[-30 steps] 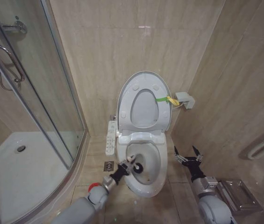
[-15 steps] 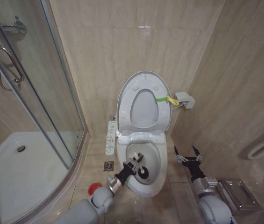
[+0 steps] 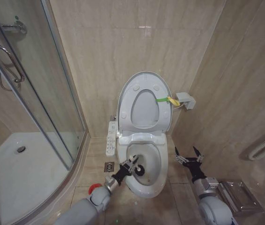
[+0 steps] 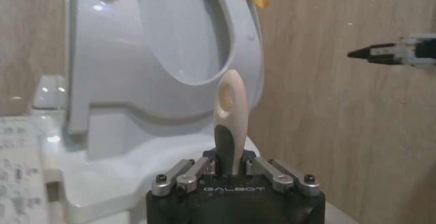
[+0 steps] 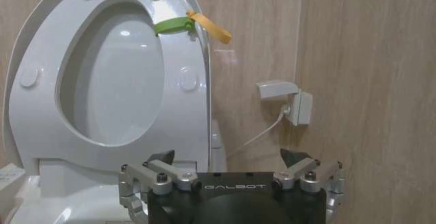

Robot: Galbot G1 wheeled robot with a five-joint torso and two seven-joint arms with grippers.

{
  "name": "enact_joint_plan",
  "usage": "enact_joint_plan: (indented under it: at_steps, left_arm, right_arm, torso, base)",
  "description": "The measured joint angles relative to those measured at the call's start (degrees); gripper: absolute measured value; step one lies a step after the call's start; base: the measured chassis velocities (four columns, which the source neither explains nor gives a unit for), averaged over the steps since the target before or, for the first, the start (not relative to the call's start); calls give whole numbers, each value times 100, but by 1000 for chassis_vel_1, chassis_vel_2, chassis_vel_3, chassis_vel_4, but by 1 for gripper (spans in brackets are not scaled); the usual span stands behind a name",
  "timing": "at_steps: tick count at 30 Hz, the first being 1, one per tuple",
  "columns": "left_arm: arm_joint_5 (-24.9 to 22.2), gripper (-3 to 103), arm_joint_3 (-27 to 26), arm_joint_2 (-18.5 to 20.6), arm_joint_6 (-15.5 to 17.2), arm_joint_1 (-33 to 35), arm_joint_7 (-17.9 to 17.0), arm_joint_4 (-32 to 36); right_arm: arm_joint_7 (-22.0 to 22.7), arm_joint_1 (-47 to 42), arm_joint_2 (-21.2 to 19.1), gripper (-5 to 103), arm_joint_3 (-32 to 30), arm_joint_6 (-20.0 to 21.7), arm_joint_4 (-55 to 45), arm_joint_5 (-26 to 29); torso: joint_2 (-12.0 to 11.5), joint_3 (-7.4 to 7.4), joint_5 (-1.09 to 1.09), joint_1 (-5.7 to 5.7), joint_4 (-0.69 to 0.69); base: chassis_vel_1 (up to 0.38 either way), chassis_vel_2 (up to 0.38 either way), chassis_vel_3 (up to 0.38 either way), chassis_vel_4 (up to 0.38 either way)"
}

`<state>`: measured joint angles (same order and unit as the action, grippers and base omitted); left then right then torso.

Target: Open the toilet lid, clean the toilet bowl with a toilet brush, close the toilet lid, and flush.

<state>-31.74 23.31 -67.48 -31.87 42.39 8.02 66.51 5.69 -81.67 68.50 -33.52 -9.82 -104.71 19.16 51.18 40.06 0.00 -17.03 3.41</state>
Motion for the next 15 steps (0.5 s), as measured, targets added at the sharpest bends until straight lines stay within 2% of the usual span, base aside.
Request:
enact_joint_plan:
  at_steps: [15]
  left_arm:
    - [-114, 19, -3, -13, 51, -26, -86, 414]
  right_arm:
    - [0, 0, 0, 100, 0, 0, 0, 0]
  torso:
    - [0, 0, 0, 0, 0]
  base:
    - [0, 0, 0, 0]
